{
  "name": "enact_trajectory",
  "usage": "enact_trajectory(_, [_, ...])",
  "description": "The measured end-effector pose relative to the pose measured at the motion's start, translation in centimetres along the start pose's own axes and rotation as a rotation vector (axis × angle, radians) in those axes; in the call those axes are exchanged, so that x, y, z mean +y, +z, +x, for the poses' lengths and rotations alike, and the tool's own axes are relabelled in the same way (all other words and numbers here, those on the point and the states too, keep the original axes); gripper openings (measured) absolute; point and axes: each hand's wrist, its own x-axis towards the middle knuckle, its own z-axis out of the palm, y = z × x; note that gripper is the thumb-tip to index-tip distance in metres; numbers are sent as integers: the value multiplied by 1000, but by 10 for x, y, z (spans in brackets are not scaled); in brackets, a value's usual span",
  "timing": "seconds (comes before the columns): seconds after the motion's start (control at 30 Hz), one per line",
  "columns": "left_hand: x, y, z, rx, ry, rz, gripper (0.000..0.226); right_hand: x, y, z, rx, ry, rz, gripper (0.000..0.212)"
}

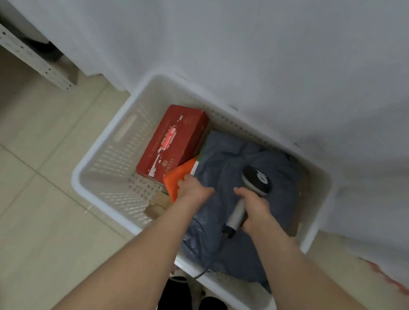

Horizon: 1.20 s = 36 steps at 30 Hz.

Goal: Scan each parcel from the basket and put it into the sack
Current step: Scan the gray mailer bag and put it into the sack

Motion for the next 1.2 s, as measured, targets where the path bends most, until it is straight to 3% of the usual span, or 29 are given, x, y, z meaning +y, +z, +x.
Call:
enact_trajectory(0.1, [-4,5,23,29,32,-5,73,4,8,19,12,3,-17,41])
enact_trajectory(0.23, [-7,11,34,-67,230,72,34,7,17,26,4,20,-56,46])
enact_trajectory(0.3, [-2,5,25,-67,275,12,9,4,18,18,0,30,-72,45])
enact_trajectory(0.33, [1,-2,19,-80,278,-59,8,1,18,10,-1,33,-61,41])
enact_trajectory(0.43, [17,-35,-8,-163,263,-219,12,-13,20,-24,-39,15,-15,22])
enact_trajectory(0.53, [37,-77,-45,-172,326,-208,7,-32,32,-72,-116,-58,27,9])
enact_trajectory(0.67, [56,-127,-103,-184,404,-186,14,-66,62,-148,-231,-205,35,40])
enact_trajectory(0.73, [62,-151,-137,-189,456,-186,7,-81,75,-188,-270,-241,-10,55])
enact_trajectory(0.83, [70,-189,-186,-267,496,-191,23,-99,87,-241,-296,-265,-66,52])
enact_trajectory(0.93, [73,-226,-229,-290,488,-202,23,-116,93,-294,-259,-310,-115,43])
enact_trajectory(1.0, [74,-247,-255,-233,449,-315,16,-124,95,-325,-236,-327,-111,25])
enact_trajectory(1.1, [69,-275,-289,-13,418,-520,16,-130,94,-368,-291,-346,-107,25])
enact_trajectory(1.2, [51,-305,-314,167,391,-672,50,-133,94,-409,-415,-332,-145,30])
